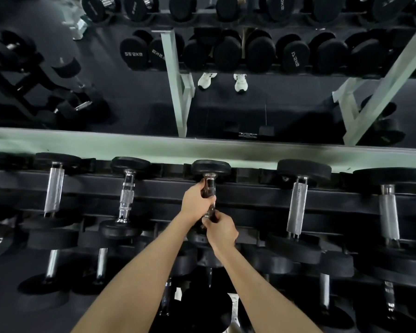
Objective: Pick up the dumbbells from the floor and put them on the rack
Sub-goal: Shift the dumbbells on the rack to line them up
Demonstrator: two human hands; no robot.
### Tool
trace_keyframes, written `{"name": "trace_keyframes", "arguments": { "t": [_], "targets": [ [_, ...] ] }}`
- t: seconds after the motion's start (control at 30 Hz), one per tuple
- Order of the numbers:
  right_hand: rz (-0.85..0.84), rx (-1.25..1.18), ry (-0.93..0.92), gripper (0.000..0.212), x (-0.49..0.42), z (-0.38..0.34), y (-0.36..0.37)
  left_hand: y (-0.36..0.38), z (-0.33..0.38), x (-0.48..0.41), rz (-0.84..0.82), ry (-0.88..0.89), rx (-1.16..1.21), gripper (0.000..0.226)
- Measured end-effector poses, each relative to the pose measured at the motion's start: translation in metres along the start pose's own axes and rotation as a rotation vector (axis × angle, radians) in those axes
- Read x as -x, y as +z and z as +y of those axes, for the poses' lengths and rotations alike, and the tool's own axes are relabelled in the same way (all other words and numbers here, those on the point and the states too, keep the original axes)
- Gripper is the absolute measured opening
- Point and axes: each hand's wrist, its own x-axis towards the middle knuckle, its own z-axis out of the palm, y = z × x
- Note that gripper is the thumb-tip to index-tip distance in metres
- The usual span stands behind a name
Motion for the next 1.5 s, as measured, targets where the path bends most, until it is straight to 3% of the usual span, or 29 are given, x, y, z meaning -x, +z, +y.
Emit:
{"name": "trace_keyframes", "arguments": {
  "t": [0.13,0.3,0.43,0.47,0.53,0.63,0.7,0.8,0.93,1.5],
  "targets": [
    [-0.003,0.123,-0.054,0.011,0.002,-0.002,0.0,-0.002,0.002,0.001,-0.016,-0.034,-0.003,0.038],
    [-0.027,0.194,-0.191,0.034,0.011,-0.005,-0.034,0.004,-0.001,0.006,0.048,-0.057,-0.051,0.027],
    [0.432,0.095,-0.294,0.023,0.019,0.011,-0.117,0.017,0.004,0.033,0.483,0.038,-0.166,0.022],
    [0.552,0.1,-0.277,0.022,0.015,0.018,-0.139,0.023,0.01,0.042,0.533,0.096,-0.176,0.02],
    [0.652,0.096,-0.203,0.03,0.0,0.03,-0.176,0.041,0.022,0.053,0.419,0.192,-0.194,0.018],
    [0.39,-0.049,-0.039,0.047,-0.031,0.042,-0.193,0.082,0.037,0.057,0.038,0.187,-0.147,0.023],
    [0.171,-0.341,-0.008,0.044,-0.043,0.044,-0.188,0.107,0.048,0.057,-0.093,0.172,-0.108,0.028],
    [0.064,-0.537,-0.031,0.039,-0.049,0.043,-0.184,0.137,0.062,0.055,-0.198,0.171,-0.151,0.033],
    [0.008,-0.549,-0.059,0.039,-0.051,0.045,-0.189,0.157,0.065,0.049,-0.172,0.101,-0.155,0.037],
    [0.048,-0.423,-0.055,0.038,-0.048,0.05,-0.178,0.174,0.045,0.064,-0.089,0.052,-0.017,0.029]
  ]
}}
